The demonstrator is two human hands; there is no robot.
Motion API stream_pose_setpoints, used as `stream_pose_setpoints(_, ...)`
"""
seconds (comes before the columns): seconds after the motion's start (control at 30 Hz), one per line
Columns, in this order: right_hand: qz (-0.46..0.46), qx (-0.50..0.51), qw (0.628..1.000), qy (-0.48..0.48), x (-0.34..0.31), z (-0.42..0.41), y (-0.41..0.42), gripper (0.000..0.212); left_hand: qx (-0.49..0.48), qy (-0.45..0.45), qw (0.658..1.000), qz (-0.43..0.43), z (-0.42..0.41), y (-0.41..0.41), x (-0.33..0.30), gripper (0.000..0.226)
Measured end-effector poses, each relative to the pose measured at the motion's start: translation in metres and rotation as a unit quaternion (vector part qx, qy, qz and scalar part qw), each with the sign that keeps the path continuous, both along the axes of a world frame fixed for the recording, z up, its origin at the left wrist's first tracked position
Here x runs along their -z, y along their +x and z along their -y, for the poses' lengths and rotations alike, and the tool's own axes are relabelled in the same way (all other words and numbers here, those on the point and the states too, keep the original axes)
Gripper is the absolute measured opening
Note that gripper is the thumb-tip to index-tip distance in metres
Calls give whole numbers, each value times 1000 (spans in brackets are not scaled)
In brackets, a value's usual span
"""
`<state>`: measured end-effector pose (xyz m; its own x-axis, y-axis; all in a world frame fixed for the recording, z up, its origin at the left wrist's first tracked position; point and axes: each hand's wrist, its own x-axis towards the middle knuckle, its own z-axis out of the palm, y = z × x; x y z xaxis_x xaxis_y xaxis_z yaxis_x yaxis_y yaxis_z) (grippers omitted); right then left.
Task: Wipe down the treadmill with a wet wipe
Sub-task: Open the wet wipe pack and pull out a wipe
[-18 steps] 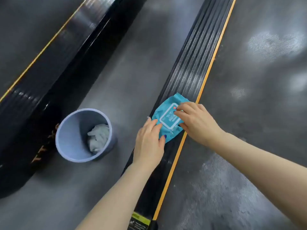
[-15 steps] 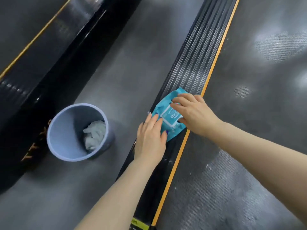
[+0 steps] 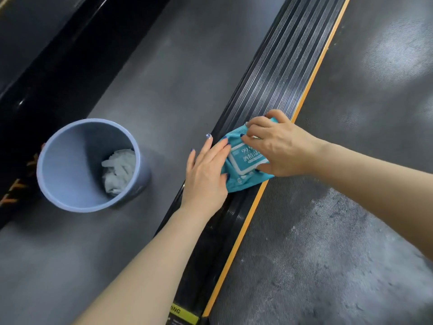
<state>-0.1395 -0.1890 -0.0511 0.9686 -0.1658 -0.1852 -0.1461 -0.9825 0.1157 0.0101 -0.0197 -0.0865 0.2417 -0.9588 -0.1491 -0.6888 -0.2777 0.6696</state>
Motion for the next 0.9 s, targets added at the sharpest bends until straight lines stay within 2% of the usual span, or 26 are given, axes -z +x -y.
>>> stream_pose_setpoints(0.17,19,-2,998,56,-2,8,-6,56,2,-19,1000,2,0,3,9,71)
stream_pose_setpoints(0.43,28,-4,996,80,-8,17,-2,54,5,-45,999,16,1,3,17,75)
stream_pose_setpoints(0.53,90,69,988,105,-13,21,4,54,-13,-49,999,2,1,-1,15,87)
stream_pose_setpoints(0.6,158,127,977,67,-14,23,9,47,-39,-64,997,-19,0,-2,11,97)
stream_pose_setpoints(0.67,198,195,961,24,-11,20,16,35,-37,-99,994,10,-1,-2,10,92)
stream_pose_setpoints(0.77,179,284,942,5,-3,11,24,34,6,-102,992,77,0,0,11,74)
stream_pose_setpoints(0.83,202,312,928,-26,-1,6,23,33,26,-77,994,80,3,1,10,77)
stream_pose_setpoints(0.9,262,322,909,-45,1,-2,17,23,31,-51,995,75,6,4,9,80)
